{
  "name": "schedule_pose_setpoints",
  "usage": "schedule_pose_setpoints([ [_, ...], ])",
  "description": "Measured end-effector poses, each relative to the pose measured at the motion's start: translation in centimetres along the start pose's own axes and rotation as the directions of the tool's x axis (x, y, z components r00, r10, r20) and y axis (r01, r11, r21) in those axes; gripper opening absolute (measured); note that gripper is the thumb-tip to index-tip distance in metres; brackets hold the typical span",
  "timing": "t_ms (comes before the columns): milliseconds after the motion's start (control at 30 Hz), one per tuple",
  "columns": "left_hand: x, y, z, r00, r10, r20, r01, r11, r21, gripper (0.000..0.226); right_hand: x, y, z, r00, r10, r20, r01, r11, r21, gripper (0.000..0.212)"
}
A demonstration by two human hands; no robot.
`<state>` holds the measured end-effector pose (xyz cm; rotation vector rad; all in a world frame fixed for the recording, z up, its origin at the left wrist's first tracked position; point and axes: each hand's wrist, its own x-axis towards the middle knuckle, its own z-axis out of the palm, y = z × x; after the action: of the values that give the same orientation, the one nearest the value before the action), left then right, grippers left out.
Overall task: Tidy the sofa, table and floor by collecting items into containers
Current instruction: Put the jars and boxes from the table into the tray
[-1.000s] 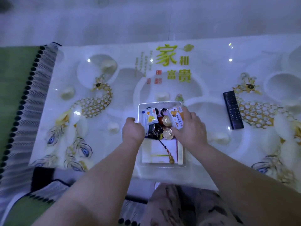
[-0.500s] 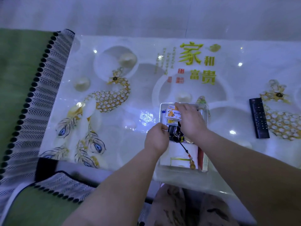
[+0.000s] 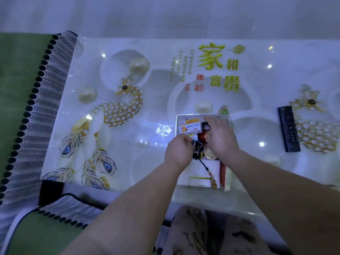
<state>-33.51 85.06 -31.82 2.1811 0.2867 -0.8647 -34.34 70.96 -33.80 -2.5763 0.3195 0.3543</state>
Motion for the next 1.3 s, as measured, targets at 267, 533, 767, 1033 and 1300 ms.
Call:
schedule_pose_setpoints([
  [267, -1.0, 5.3, 6.0, 0.993, 0.089, 0.074, -0.094, 0.993, 0.066, 0.016, -4.2, 7.8, -3.4, 0.973, 0.211, -0.091, -0.207, 0.977, 0.051, 0.048],
  [533, -0.9, 10.2, 15.0, 0.981, 0.062, 0.186, -0.086, 0.989, 0.122, 0.026, -6.7, 18.9, -6.7, 0.865, 0.498, -0.06, -0.492, 0.866, 0.091, 0.049],
  [767, 0.6, 12.2, 21.0, 0.975, 0.003, 0.221, -0.039, 0.986, 0.16, 0.027, -6.2, 24.9, -7.2, 0.833, 0.554, 0.006, -0.55, 0.825, 0.131, 0.035],
  [1033, 1.8, 12.2, 22.8, 0.979, -0.027, 0.203, -0.01, 0.984, 0.177, 0.017, -4.3, 26.6, -5.8, 0.823, 0.564, 0.065, -0.567, 0.823, 0.036, 0.065],
  [1300, 1.5, 11.1, 22.2, 0.977, -0.037, 0.208, -0.003, 0.982, 0.187, 0.016, -3.0, 26.2, -5.6, 0.776, 0.626, 0.071, -0.624, 0.779, -0.06, 0.061],
])
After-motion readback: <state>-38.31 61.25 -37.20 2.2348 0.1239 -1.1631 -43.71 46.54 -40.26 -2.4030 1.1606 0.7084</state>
